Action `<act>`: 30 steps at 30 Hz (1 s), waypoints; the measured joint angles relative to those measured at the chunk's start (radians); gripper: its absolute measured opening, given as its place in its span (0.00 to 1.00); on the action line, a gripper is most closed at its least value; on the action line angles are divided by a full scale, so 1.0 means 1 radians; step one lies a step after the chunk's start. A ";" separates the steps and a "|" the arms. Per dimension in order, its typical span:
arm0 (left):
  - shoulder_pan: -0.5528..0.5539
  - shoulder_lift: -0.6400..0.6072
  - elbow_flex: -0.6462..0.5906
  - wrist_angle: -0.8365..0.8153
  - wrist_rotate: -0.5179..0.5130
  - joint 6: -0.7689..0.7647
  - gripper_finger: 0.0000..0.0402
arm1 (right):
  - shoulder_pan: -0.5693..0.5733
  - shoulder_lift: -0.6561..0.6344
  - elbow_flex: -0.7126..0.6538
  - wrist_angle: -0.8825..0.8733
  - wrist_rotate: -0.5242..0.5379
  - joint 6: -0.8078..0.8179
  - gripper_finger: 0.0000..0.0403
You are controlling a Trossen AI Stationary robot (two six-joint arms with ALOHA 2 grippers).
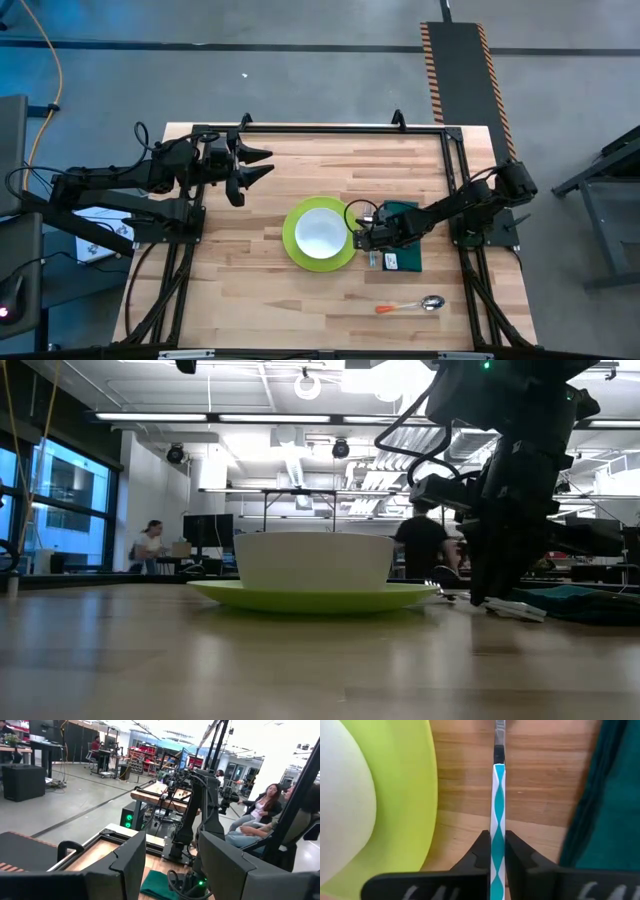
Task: Set table place
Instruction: Put the fork to the right of the green plate, then put the spoon into the white bowl
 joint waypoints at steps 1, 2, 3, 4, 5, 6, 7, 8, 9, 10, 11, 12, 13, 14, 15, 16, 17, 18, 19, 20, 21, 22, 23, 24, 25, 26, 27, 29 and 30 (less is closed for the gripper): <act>0.000 0.000 0.000 0.000 0.000 0.000 0.43 | 0.000 0.000 0.000 0.000 -0.002 0.000 0.02; 0.000 0.000 0.000 0.000 0.000 0.000 0.43 | 0.000 0.000 0.000 0.000 -0.003 0.000 0.03; 0.000 0.000 0.000 0.000 0.000 0.000 0.43 | 0.000 0.000 0.000 0.000 -0.004 0.000 0.04; 0.000 0.000 0.000 0.000 0.000 0.000 0.43 | 0.000 0.000 0.000 -0.001 -0.004 0.000 0.06; 0.000 0.000 0.000 0.000 0.000 0.000 0.43 | 0.000 0.000 0.000 -0.001 -0.006 0.000 0.07; 0.000 0.000 0.000 0.000 0.000 0.000 0.43 | 0.000 0.000 0.000 -0.001 -0.007 0.000 0.08; 0.000 0.000 0.000 0.000 0.000 0.000 0.43 | 0.000 0.000 0.000 -0.001 -0.006 0.000 0.10; 0.000 0.000 0.000 0.000 0.000 0.000 0.43 | 0.000 0.000 0.000 -0.002 -0.007 0.000 0.11; 0.000 0.000 0.000 0.000 0.000 0.000 0.43 | 0.000 0.000 0.000 -0.002 -0.006 0.000 0.12; 0.000 0.000 0.000 0.000 0.000 0.000 0.43 | 0.000 0.000 0.000 -0.002 -0.006 0.000 0.13; 0.000 0.000 0.000 0.000 0.000 0.000 0.43 | 0.000 0.000 0.000 -0.002 -0.006 -0.001 0.14; 0.000 0.000 0.000 0.000 0.000 0.000 0.43 | 0.000 0.000 0.000 -0.002 -0.006 -0.001 0.15; 0.000 0.000 0.000 0.000 0.000 0.000 0.43 | 0.000 0.000 0.000 -0.002 -0.006 -0.001 0.15; 0.000 0.000 0.000 0.000 0.000 0.000 0.43 | 0.000 0.000 0.000 -0.002 -0.006 -0.001 0.16; 0.000 0.000 0.000 0.000 0.000 0.000 0.43 | 0.000 0.000 0.000 -0.001 -0.006 0.000 0.16; 0.000 0.000 0.000 0.000 0.000 0.000 0.43 | 0.000 0.000 0.000 0.000 -0.006 0.000 0.17; 0.000 0.000 0.000 0.000 0.000 0.000 0.43 | 0.000 0.000 0.000 0.001 -0.006 0.000 0.17; 0.000 0.000 0.000 0.000 0.000 0.000 0.43 | 0.000 0.000 0.000 0.003 -0.006 0.001 0.18; 0.000 0.000 0.000 0.000 0.000 0.000 0.43 | 0.000 0.000 0.000 0.004 -0.006 0.002 0.18; 0.000 0.000 0.000 0.000 0.000 0.000 0.44 | 0.000 0.000 0.000 0.005 -0.006 0.002 0.19; 0.000 0.000 0.000 0.000 0.000 0.000 0.44 | 0.000 -0.001 0.000 0.005 -0.006 0.002 0.20; 0.000 0.000 0.000 0.000 0.000 0.000 0.44 | 0.000 -0.003 0.000 0.005 -0.006 0.002 0.20; 0.000 0.000 0.000 0.000 0.000 0.000 0.44 | 0.000 -0.004 0.000 0.005 -0.006 0.002 0.21; 0.000 0.000 0.000 0.000 0.000 0.000 0.44 | 0.000 -0.006 0.000 0.005 -0.006 0.001 0.22; 0.000 0.000 0.000 0.000 0.000 0.000 0.44 | 0.000 -0.009 0.000 0.003 -0.006 0.000 0.24; 0.000 0.000 0.000 0.000 0.000 0.000 0.44 | 0.000 -0.012 0.000 0.005 -0.006 0.000 0.25; 0.000 0.000 0.000 0.000 0.000 0.000 0.44 | 0.000 -0.017 0.000 0.003 -0.006 -0.001 0.26; 0.000 0.000 0.000 0.000 0.000 0.000 0.44 | 0.000 -0.032 0.000 -0.012 -0.006 -0.006 0.27; 0.000 0.000 0.000 0.000 0.000 0.000 0.44 | 0.000 -0.041 0.000 -0.019 -0.006 -0.006 0.28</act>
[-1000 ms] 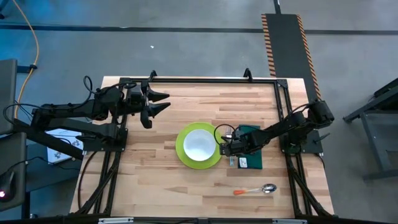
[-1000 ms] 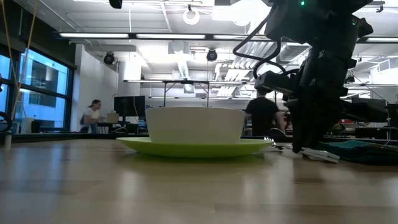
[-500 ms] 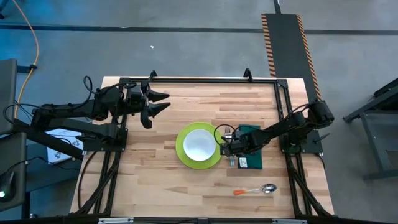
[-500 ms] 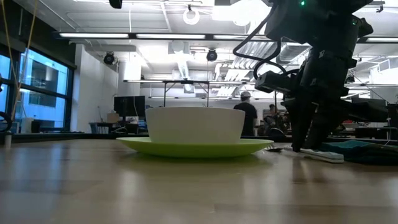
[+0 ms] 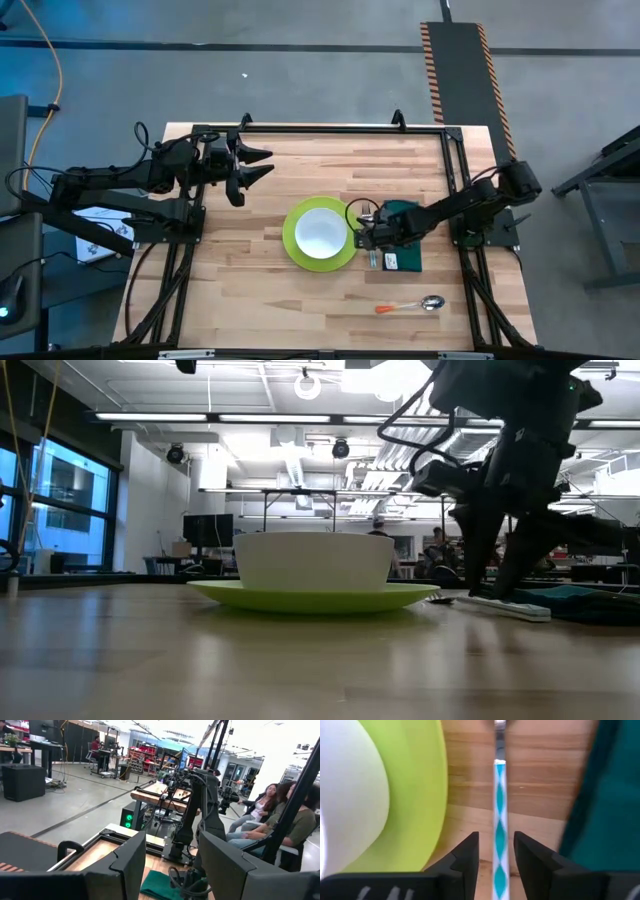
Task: Set table place
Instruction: Put the spoon into the white bowl
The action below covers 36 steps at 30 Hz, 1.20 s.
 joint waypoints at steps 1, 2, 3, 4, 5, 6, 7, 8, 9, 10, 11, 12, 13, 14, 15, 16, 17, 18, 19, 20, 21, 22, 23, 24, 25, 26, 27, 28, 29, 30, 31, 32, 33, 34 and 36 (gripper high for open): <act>0.000 0.000 0.000 -0.001 0.000 0.000 0.44 | 0.000 -0.010 0.000 -0.019 0.000 0.000 0.29; 0.000 0.000 0.000 0.000 0.000 0.000 0.44 | 0.000 -0.022 0.000 -0.036 0.000 -0.001 0.29; 0.000 0.000 0.000 0.000 0.000 0.000 0.44 | 0.000 -0.035 0.000 -0.054 0.000 -0.001 0.29; 0.000 0.000 0.000 -0.001 0.000 0.000 0.44 | 0.000 -0.048 0.000 -0.075 0.000 -0.003 0.29; 0.000 0.000 0.000 0.000 0.000 0.001 0.44 | 0.000 -0.063 0.000 -0.098 0.000 -0.003 0.30; 0.000 0.000 0.000 0.000 0.000 0.002 0.44 | 0.000 -0.077 0.000 -0.122 0.000 -0.008 0.30; 0.000 0.000 0.000 0.000 0.000 0.002 0.44 | 0.000 -0.091 0.000 -0.137 0.000 -0.023 0.30; 0.000 0.000 0.000 0.000 0.000 0.003 0.44 | 0.000 -0.107 0.000 -0.150 0.001 -0.041 0.30; 0.000 0.000 0.000 0.000 0.000 0.003 0.44 | 0.000 -0.124 0.000 -0.163 0.002 -0.056 0.30; 0.000 0.000 0.000 0.000 0.000 0.003 0.44 | 0.000 -0.141 0.000 -0.171 0.005 -0.075 0.30; 0.000 0.000 0.000 0.000 0.000 0.004 0.44 | 0.001 -0.157 0.000 -0.175 0.011 -0.098 0.30; 0.000 0.000 0.000 0.000 0.000 0.005 0.44 | 0.002 -0.174 0.000 -0.176 0.020 -0.124 0.30; 0.000 0.000 0.000 0.000 0.000 0.005 0.44 | 0.002 -0.193 0.000 -0.175 0.031 -0.147 0.30; 0.000 0.000 0.000 0.000 0.000 0.005 0.44 | 0.002 -0.214 0.000 -0.174 0.043 -0.170 0.30; 0.000 0.000 0.000 0.000 0.000 0.005 0.44 | 0.002 -0.234 0.000 -0.172 0.052 -0.200 0.30; 0.000 0.000 0.000 0.000 0.000 0.005 0.44 | 0.002 -0.255 0.000 -0.167 0.060 -0.232 0.30; 0.000 0.000 0.000 0.000 0.000 0.005 0.44 | 0.002 -0.279 0.000 -0.162 0.072 -0.270 0.30; 0.000 0.000 0.000 0.000 0.000 0.005 0.44 | 0.002 -0.303 0.000 -0.154 0.082 -0.308 0.30; 0.000 0.000 0.000 0.000 0.000 0.005 0.44 | 0.002 -0.328 0.000 -0.143 0.091 -0.347 0.30; 0.000 0.000 0.000 0.000 0.000 0.005 0.44 | 0.002 -0.353 0.000 -0.129 0.099 -0.390 0.30; 0.000 0.000 0.000 0.000 0.000 0.005 0.44 | 0.002 -0.378 0.000 -0.121 0.106 -0.425 0.30; 0.000 0.000 0.000 0.000 0.000 0.005 0.44 | -0.001 -0.403 0.000 -0.117 0.121 -0.460 0.30; 0.000 0.000 0.000 0.000 0.000 0.005 0.44 | -0.003 -0.427 0.000 -0.107 0.137 -0.488 0.30; 0.000 0.000 0.000 0.000 0.000 0.004 0.44 | -0.005 -0.453 0.000 -0.101 0.155 -0.508 0.30; 0.000 0.000 0.000 0.000 0.000 0.002 0.44 | -0.007 -0.477 0.000 -0.102 0.176 -0.529 0.30; 0.000 0.000 0.000 0.001 0.000 0.001 0.44 | -0.010 -0.500 0.000 -0.101 0.195 -0.549 0.30; 0.000 0.000 0.000 0.001 0.000 0.001 0.44 | -0.011 -0.524 0.000 -0.101 0.214 -0.570 0.30; 0.000 0.000 0.000 0.001 0.000 0.001 0.44 | -0.013 -0.546 0.000 -0.101 0.233 -0.595 0.30; 0.000 0.000 0.000 0.002 0.000 0.001 0.44 | -0.014 -0.569 0.000 -0.099 0.249 -0.617 0.30; 0.000 0.000 0.000 0.002 0.000 0.001 0.44 | -0.014 -0.590 0.000 -0.098 0.264 -0.638 0.30; 0.000 0.000 0.000 0.002 0.000 0.001 0.44 | -0.014 -0.611 0.000 -0.097 0.281 -0.659 0.30; 0.000 0.000 0.000 0.003 0.000 0.001 0.44 | -0.014 -0.631 0.000 -0.097 0.295 -0.681 0.30; 0.000 0.000 0.000 0.004 0.000 0.001 0.44 | -0.014 -0.650 0.000 -0.095 0.307 -0.703 0.29; 0.000 0.000 0.000 0.006 0.000 0.001 0.43 | -0.014 -0.669 0.000 -0.092 0.313 -0.726 0.29; 0.000 0.000 0.000 0.009 0.000 0.000 0.43 | -0.014 -0.702 0.000 -0.084 0.324 -0.773 0.29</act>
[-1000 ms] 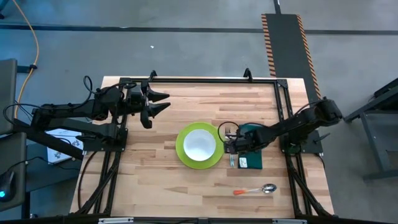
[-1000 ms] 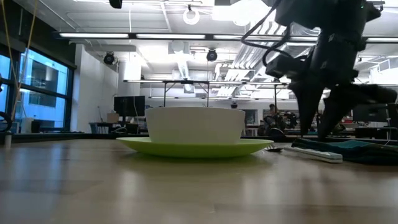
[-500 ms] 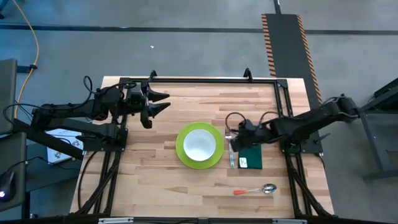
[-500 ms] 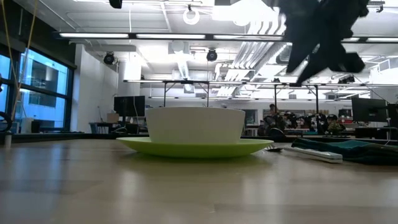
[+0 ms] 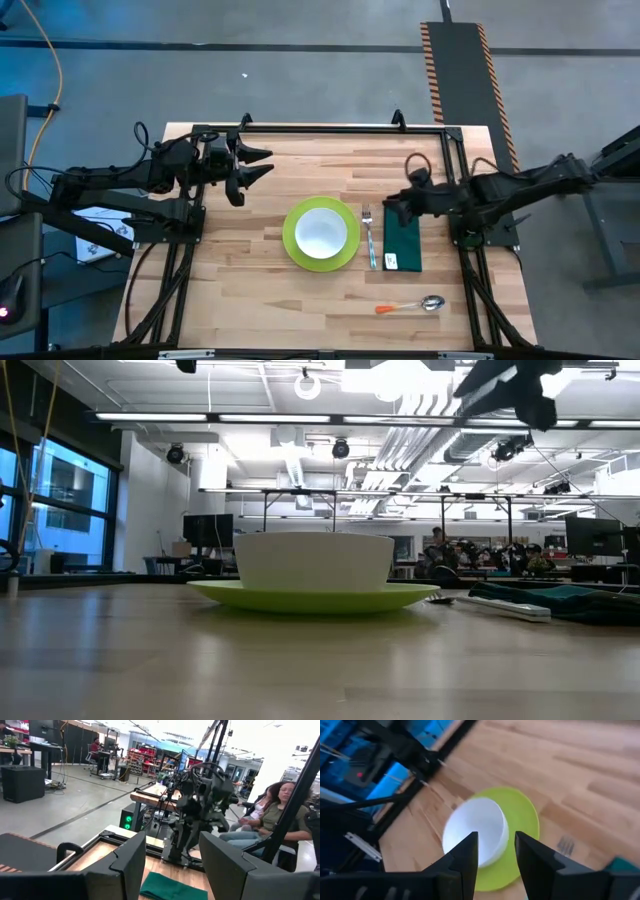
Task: Set table place
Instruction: Put the spoon into the white bowl
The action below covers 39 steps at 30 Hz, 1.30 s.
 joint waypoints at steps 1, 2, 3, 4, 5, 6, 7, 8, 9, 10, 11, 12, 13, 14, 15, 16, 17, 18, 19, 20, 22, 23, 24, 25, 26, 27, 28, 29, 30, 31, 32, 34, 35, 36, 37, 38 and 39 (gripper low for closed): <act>0.000 0.000 0.000 0.000 0.000 -0.003 0.43 | 0.000 -0.015 0.000 0.010 0.006 -0.020 0.29; 0.000 0.000 0.000 0.000 0.000 -0.009 0.43 | 0.000 -0.030 0.000 0.017 0.011 -0.042 0.29; 0.000 0.000 0.000 0.000 0.000 -0.019 0.43 | 0.000 -0.043 0.000 0.023 0.014 -0.064 0.29; 0.000 0.000 0.000 0.000 0.000 -0.030 0.43 | 0.000 -0.056 0.000 0.036 0.018 -0.089 0.29; 0.000 0.000 0.000 0.000 0.000 -0.041 0.43 | 0.000 -0.067 0.000 0.049 0.021 -0.114 0.29; 0.000 0.000 0.000 0.000 0.000 -0.049 0.43 | 0.000 -0.078 0.000 0.059 0.023 -0.138 0.29; 0.000 0.000 0.000 0.000 0.000 -0.052 0.43 | 0.000 -0.088 0.000 0.073 0.024 -0.163 0.29; 0.000 0.000 0.000 0.000 0.000 -0.054 0.43 | 0.000 -0.097 0.000 0.090 0.024 -0.193 0.29; 0.000 0.000 0.000 0.000 0.000 -0.055 0.43 | 0.000 -0.107 0.000 0.109 0.023 -0.220 0.29; 0.000 0.000 0.000 0.000 0.000 -0.055 0.43 | 0.000 -0.115 0.000 0.130 0.024 -0.246 0.29; 0.000 0.000 0.000 0.000 0.000 -0.058 0.43 | 0.000 -0.123 0.000 0.155 0.024 -0.275 0.29; 0.000 0.000 0.000 0.000 -0.001 -0.064 0.43 | 0.000 -0.131 0.000 0.175 0.023 -0.303 0.29; 0.000 0.000 0.000 0.000 -0.002 -0.075 0.43 | 0.000 -0.137 0.000 0.190 0.024 -0.325 0.29; 0.000 0.000 0.000 0.000 -0.005 -0.084 0.43 | 0.000 -0.144 0.000 0.206 0.023 -0.344 0.29; 0.000 0.000 0.000 0.000 -0.005 -0.089 0.43 | 0.000 -0.149 0.000 0.219 0.024 -0.363 0.29; 0.000 0.000 0.000 0.000 -0.005 -0.089 0.43 | 0.000 -0.154 0.000 0.228 0.024 -0.380 0.29; 0.000 0.000 0.000 0.000 -0.006 -0.089 0.43 | 0.000 -0.159 0.000 0.237 0.024 -0.392 0.29; 0.000 0.000 0.000 -0.001 -0.006 -0.089 0.43 | 0.000 -0.162 0.000 0.244 0.024 -0.402 0.29; 0.000 0.000 0.000 -0.001 -0.007 -0.089 0.43 | 0.000 -0.165 0.000 0.251 0.024 -0.410 0.29; 0.000 0.000 0.000 -0.001 -0.008 -0.089 0.43 | 0.000 -0.166 0.000 0.257 0.024 -0.416 0.29; 0.000 0.000 0.000 -0.002 -0.008 -0.089 0.43 | 0.000 -0.169 0.000 0.265 0.023 -0.424 0.29; 0.000 0.000 0.000 -0.002 -0.008 -0.089 0.43 | 0.000 -0.169 0.000 0.270 0.024 -0.427 0.29; 0.000 0.000 0.000 -0.002 -0.008 -0.090 0.43 | 0.000 -0.169 0.000 0.270 0.024 -0.428 0.29; 0.000 0.000 0.000 -0.002 -0.008 -0.090 0.43 | 0.000 -0.169 0.000 0.270 0.024 -0.432 0.29; 0.000 0.000 0.000 -0.002 -0.008 -0.089 0.43 | 0.000 -0.169 0.000 0.270 0.023 -0.434 0.29; 0.000 0.000 0.000 -0.002 -0.008 -0.090 0.43 | 0.000 -0.169 0.000 0.271 0.023 -0.434 0.29; 0.000 0.000 0.000 -0.003 -0.008 -0.089 0.43 | 0.000 -0.169 0.000 0.271 0.023 -0.434 0.29; 0.000 0.000 0.000 -0.004 -0.008 -0.089 0.43 | 0.000 -0.169 0.000 0.271 0.023 -0.434 0.29; 0.000 0.000 0.000 -0.007 -0.008 -0.089 0.43 | 0.000 -0.169 0.000 0.271 0.023 -0.435 0.29; 0.000 0.000 0.000 -0.008 -0.008 -0.089 0.43 | 0.000 -0.169 0.000 0.271 0.023 -0.434 0.29; 0.000 0.000 0.000 -0.007 -0.008 -0.089 0.43 | 0.000 -0.169 0.000 0.271 0.024 -0.434 0.29; 0.000 0.000 0.000 -0.003 -0.008 -0.089 0.43 | 0.000 -0.169 0.000 0.272 0.029 -0.434 0.29; 0.000 0.000 0.000 -0.003 -0.008 -0.088 0.43 | 0.000 -0.169 0.000 0.272 0.030 -0.435 0.29; 0.000 0.000 0.000 -0.003 -0.008 -0.088 0.43 | 0.001 -0.169 0.000 0.272 0.030 -0.434 0.29; 0.000 0.000 0.000 -0.003 -0.008 -0.088 0.43 | 0.001 -0.169 0.000 0.272 0.030 -0.433 0.29; 0.000 0.000 0.000 -0.002 -0.008 -0.088 0.43 | 0.001 -0.169 0.000 0.272 0.030 -0.431 0.29; 0.000 0.000 0.000 -0.002 -0.008 -0.088 0.43 | 0.001 -0.169 0.000 0.274 0.030 -0.430 0.29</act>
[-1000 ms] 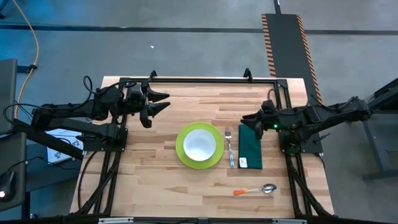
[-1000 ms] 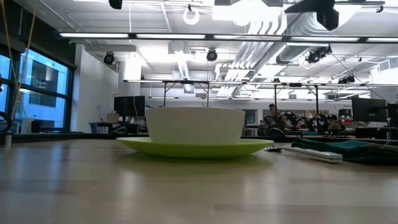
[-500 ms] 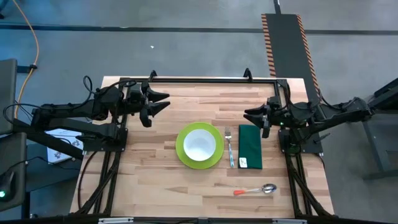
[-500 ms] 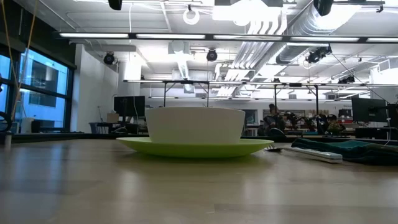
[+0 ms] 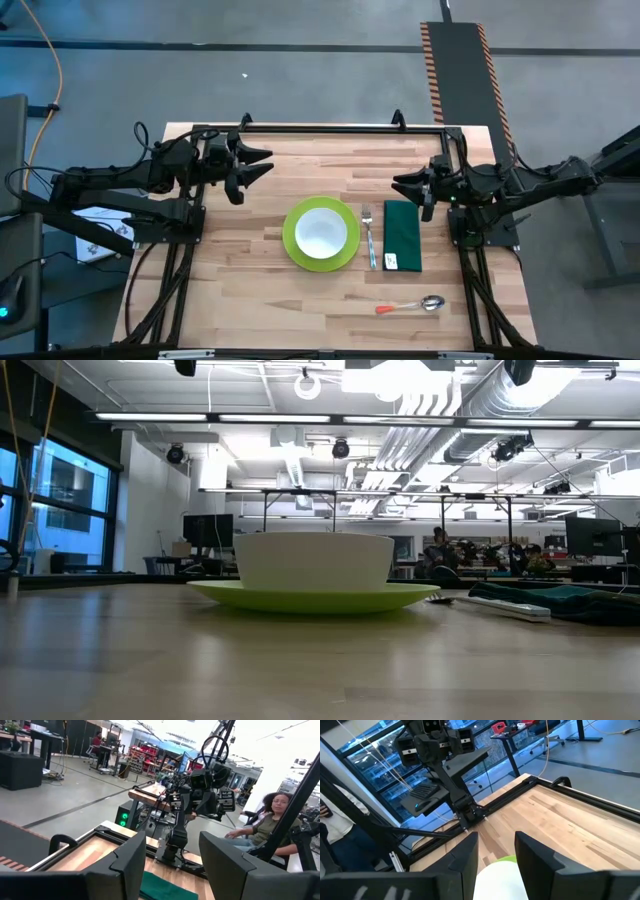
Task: Set table place
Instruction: Put the spoon into the white bowl
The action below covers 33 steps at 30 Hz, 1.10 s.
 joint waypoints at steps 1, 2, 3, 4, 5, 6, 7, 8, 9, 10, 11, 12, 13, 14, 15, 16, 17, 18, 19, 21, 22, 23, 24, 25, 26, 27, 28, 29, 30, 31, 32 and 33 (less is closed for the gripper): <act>0.000 0.000 0.000 0.000 0.000 0.000 0.43 | 0.000 0.000 0.000 0.001 0.000 -0.001 0.29; 0.000 0.000 0.000 -0.001 0.000 0.000 0.43 | 0.000 0.000 0.000 0.001 0.000 -0.003 0.29; 0.000 0.000 0.000 0.000 -0.001 0.001 0.43 | 0.000 0.000 0.000 0.001 0.000 -0.002 0.29; 0.000 0.000 0.000 0.000 -0.005 0.001 0.44 | 0.000 0.000 0.000 0.002 0.000 0.001 0.29; 0.000 0.000 0.000 -0.001 -0.012 0.001 0.44 | 0.000 0.000 0.000 0.005 0.000 0.004 0.29; 0.000 0.000 0.000 -0.001 -0.020 0.003 0.44 | 0.000 0.000 0.000 0.008 0.000 0.003 0.29; 0.000 0.000 0.000 -0.002 -0.025 0.003 0.44 | 0.000 0.000 0.000 0.008 0.000 -0.002 0.29; 0.000 0.000 0.000 -0.002 -0.026 0.003 0.44 | 0.000 0.000 0.000 0.008 0.000 -0.003 0.29; 0.000 0.000 0.000 -0.002 -0.026 0.003 0.44 | 0.000 0.000 0.000 0.008 0.000 -0.003 0.29; 0.000 0.000 0.000 -0.002 -0.026 0.003 0.44 | 0.000 0.000 0.000 0.008 0.000 -0.004 0.29; 0.000 0.000 0.000 -0.002 -0.026 0.003 0.44 | 0.000 0.000 0.000 0.008 0.000 -0.004 0.29; 0.000 0.000 0.000 -0.002 -0.026 0.002 0.44 | 0.000 0.000 0.000 0.008 0.000 -0.004 0.29; 0.000 0.000 0.000 -0.003 -0.026 0.003 0.44 | 0.000 0.000 0.000 0.008 0.000 -0.004 0.29; 0.000 0.000 0.000 -0.003 -0.026 0.003 0.44 | 0.000 0.000 0.000 0.008 0.000 -0.004 0.29; 0.000 0.000 0.000 -0.003 -0.026 0.003 0.44 | 0.000 0.000 0.000 0.008 0.000 -0.004 0.29; 0.000 0.000 0.000 -0.004 -0.025 0.003 0.44 | 0.000 0.000 0.000 0.008 0.000 -0.004 0.29; 0.000 0.000 0.000 -0.004 -0.023 0.006 0.44 | 0.000 0.000 0.000 0.008 0.000 -0.005 0.29; 0.000 0.000 0.000 -0.004 -0.022 0.008 0.45 | 0.000 0.000 0.000 0.008 0.000 -0.005 0.29; 0.000 0.000 0.000 -0.005 -0.021 0.009 0.46 | 0.000 0.000 0.000 0.008 0.000 -0.005 0.29; 0.000 0.000 0.000 -0.005 -0.011 0.010 0.51 | 0.000 0.000 0.000 0.008 0.000 -0.008 0.29; 0.000 0.000 0.000 -0.006 -0.004 0.010 0.54 | 0.000 0.000 0.000 0.009 0.000 -0.012 0.29; 0.000 0.000 0.000 -0.006 0.001 0.010 0.58 | 0.000 0.000 0.000 0.009 0.000 -0.014 0.29; 0.000 0.000 0.000 -0.006 0.001 0.010 0.62 | 0.000 0.000 0.000 0.009 0.000 -0.016 0.29; 0.000 0.000 0.000 -0.006 0.003 0.010 0.65 | 0.000 0.000 0.000 0.009 0.000 -0.016 0.29; 0.000 0.000 0.000 -0.006 0.007 0.010 0.69 | 0.000 0.000 0.000 0.009 0.000 -0.016 0.29; 0.000 0.000 0.000 -0.006 0.015 0.011 0.72 | 0.000 0.000 0.000 0.009 0.000 -0.023 0.29; 0.000 0.000 0.000 -0.006 0.023 0.011 0.75 | 0.000 0.000 0.000 0.009 0.000 -0.024 0.29; 0.000 0.000 0.000 -0.006 0.027 0.011 0.77 | 0.000 0.000 0.000 0.009 0.000 -0.028 0.29; 0.000 0.000 0.000 -0.006 0.027 0.011 0.78 | 0.000 0.000 0.000 0.009 0.000 -0.029 0.29; 0.000 0.000 0.000 -0.006 0.027 0.011 0.79 | 0.000 0.000 0.000 0.009 0.000 -0.030 0.29; 0.000 0.000 0.000 -0.006 0.027 0.011 0.79 | 0.000 0.000 0.000 0.008 0.000 -0.031 0.29; 0.000 0.000 0.000 -0.006 0.027 0.011 0.79 | 0.000 0.000 0.000 0.007 0.000 -0.031 0.29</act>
